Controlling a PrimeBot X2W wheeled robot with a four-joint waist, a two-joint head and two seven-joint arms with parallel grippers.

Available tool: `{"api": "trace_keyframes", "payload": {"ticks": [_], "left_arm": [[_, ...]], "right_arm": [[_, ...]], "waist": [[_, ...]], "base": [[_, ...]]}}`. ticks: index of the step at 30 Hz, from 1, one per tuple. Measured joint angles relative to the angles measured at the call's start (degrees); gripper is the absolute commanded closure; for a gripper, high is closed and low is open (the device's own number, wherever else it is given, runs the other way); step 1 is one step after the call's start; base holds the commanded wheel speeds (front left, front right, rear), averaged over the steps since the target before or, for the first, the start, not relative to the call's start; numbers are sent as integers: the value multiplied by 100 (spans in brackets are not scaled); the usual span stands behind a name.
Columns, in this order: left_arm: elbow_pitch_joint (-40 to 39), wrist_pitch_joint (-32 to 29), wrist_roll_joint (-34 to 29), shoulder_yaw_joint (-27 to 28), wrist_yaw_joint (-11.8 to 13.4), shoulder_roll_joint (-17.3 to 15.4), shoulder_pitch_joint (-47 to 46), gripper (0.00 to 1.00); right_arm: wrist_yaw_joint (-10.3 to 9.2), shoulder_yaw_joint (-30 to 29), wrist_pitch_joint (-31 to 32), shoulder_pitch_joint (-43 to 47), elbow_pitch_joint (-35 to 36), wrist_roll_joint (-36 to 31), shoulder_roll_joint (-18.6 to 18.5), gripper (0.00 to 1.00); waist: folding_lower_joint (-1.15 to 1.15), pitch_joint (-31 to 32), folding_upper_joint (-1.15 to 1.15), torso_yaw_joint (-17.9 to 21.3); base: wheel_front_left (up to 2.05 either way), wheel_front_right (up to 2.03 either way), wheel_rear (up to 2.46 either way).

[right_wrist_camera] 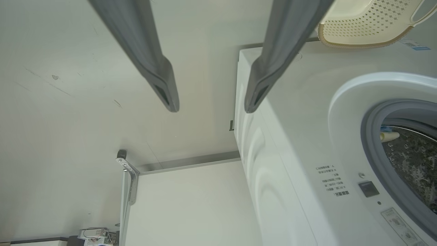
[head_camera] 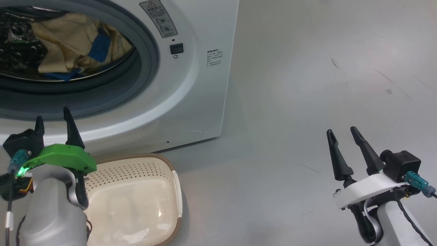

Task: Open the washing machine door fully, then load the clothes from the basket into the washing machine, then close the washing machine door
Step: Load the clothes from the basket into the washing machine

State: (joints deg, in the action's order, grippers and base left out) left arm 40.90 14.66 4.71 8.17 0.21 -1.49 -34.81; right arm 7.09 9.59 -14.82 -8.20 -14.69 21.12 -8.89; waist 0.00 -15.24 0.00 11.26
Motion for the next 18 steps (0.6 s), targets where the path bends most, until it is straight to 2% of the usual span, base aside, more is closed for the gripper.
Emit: {"api": "trace_keyframes", "payload": {"ticks": [7,18], "left_arm": [[-298,0,155,-8,-22,5,389,0],[-597,-1,649,-249,-221,4,1081,0]], "right_arm": [[0,22,0,80,-12,-7,5,0],[0,22,0,233,-51,-45,8,0]], "waist": [[0,188,0,5],[0,496,0,67]], "base": [[0,0,0],[0,0,0]]}}
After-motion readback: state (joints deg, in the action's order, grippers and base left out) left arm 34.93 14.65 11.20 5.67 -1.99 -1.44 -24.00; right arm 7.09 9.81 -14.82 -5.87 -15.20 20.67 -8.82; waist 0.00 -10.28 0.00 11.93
